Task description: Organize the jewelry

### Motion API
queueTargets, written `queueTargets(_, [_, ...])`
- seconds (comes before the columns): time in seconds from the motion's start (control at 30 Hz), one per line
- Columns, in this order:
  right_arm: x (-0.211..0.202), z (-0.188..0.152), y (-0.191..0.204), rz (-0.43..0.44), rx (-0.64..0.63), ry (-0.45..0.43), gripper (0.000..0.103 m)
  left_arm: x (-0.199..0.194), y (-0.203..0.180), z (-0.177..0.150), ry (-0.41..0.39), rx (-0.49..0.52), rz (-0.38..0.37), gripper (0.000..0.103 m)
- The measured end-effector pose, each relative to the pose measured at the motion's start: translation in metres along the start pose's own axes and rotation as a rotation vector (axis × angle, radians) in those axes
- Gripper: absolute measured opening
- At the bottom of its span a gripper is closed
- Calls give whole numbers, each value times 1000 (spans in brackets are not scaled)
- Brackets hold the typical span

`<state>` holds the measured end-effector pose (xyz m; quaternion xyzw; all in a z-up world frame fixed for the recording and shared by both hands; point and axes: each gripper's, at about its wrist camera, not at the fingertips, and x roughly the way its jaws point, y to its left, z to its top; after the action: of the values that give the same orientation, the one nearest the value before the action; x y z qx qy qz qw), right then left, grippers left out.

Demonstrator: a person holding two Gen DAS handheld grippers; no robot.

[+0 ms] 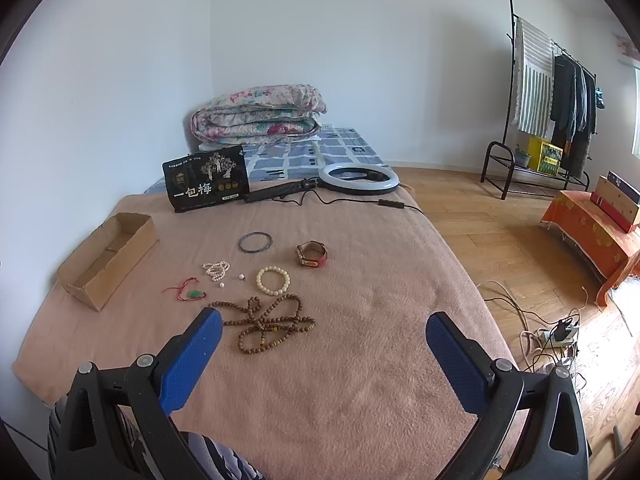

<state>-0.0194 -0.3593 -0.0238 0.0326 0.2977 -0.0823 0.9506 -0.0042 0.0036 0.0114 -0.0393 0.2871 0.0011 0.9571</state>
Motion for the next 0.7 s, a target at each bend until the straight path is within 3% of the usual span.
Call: queueTargets(0.7, [8, -4, -3, -4, 14, 27, 103, -1, 0, -3, 4, 7, 1, 103])
